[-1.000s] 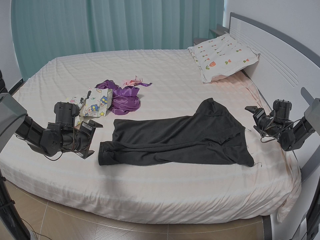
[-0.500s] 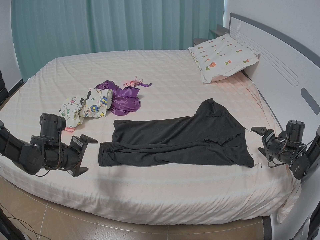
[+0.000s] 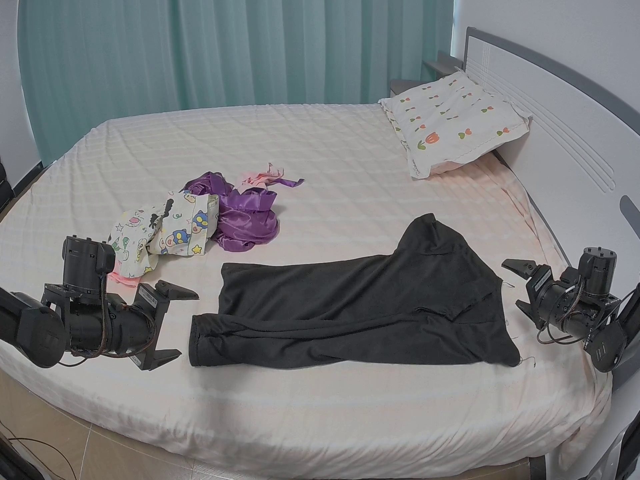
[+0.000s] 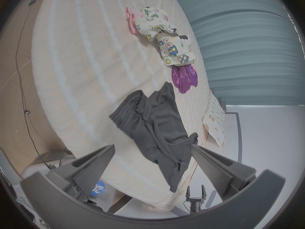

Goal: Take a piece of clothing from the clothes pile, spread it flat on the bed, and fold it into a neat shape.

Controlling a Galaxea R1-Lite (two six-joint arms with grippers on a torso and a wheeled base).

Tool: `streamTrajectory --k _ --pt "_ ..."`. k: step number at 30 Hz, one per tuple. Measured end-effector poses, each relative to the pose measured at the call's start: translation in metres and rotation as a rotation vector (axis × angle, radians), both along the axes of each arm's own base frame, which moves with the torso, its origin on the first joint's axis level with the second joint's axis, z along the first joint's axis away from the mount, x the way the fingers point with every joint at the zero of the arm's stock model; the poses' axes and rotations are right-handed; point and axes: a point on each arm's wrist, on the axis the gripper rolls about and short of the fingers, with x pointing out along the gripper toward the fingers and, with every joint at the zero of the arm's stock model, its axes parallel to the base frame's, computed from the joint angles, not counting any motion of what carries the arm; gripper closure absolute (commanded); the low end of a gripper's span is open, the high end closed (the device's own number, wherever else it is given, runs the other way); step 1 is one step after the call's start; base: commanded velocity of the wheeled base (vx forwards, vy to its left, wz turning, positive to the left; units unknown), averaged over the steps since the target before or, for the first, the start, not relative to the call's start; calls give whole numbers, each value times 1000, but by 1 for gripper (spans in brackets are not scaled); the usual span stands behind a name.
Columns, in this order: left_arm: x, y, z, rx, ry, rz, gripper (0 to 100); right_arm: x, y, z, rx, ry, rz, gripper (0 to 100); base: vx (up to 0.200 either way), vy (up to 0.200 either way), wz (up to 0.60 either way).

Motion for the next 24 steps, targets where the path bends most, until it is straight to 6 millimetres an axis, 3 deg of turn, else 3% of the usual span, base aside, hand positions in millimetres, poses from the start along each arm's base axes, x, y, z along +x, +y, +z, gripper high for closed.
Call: streamTrajectory --k 11,24 --pt "3 -1 -1 0 4 0 0 -4 8 -4 2 20 38 0 0 0 0" --pt "3 0 -6 -4 17 -5 0 -6 10 -10 -8 46 55 0 0 185 0"
